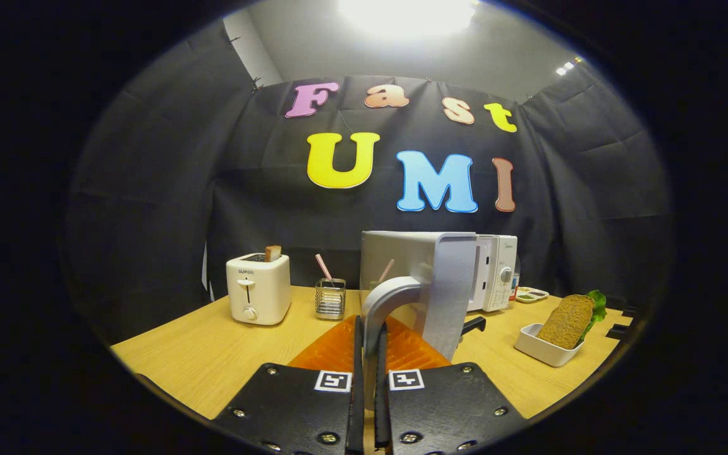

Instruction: Open the microwave, put the food inside, and close the microwave door.

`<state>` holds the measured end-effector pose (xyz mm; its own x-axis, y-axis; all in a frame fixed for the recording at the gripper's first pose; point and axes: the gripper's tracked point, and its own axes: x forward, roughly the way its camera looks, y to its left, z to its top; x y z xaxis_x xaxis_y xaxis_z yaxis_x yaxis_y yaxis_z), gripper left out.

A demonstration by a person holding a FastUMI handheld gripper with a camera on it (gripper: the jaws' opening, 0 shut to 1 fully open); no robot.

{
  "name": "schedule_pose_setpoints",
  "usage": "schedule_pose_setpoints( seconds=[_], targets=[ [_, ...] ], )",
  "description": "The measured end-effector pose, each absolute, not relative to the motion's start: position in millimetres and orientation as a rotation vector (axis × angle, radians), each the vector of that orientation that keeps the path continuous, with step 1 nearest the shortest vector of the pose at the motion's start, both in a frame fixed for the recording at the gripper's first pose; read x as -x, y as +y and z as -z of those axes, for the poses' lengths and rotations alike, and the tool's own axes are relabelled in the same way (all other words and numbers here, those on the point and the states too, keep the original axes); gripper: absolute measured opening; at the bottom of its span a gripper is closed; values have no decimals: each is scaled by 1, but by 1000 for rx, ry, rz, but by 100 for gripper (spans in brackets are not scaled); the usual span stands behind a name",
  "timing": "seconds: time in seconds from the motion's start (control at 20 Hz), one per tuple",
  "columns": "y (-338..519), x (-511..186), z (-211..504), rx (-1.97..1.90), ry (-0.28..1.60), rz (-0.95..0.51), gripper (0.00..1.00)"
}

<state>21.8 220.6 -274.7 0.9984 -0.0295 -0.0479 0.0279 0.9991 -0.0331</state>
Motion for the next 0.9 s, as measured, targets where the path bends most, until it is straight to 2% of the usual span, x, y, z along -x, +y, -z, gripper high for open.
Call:
schedule_pose_setpoints(
  seconds=[0.3,0.4,0.45,0.5,0.65,0.75,0.9],
  targets=[
    [223,-15,277,19,72,26,9],
    [238,-2,270,-4,59,-56,20],
    [241,6,263,-1,43,-86,43],
    [240,13,259,16,32,-112,50],
    [235,36,255,30,35,-208,55],
    [219,52,244,-12,21,-275,75],
    [177,69,230,-27,2,-292,79]
  ],
)
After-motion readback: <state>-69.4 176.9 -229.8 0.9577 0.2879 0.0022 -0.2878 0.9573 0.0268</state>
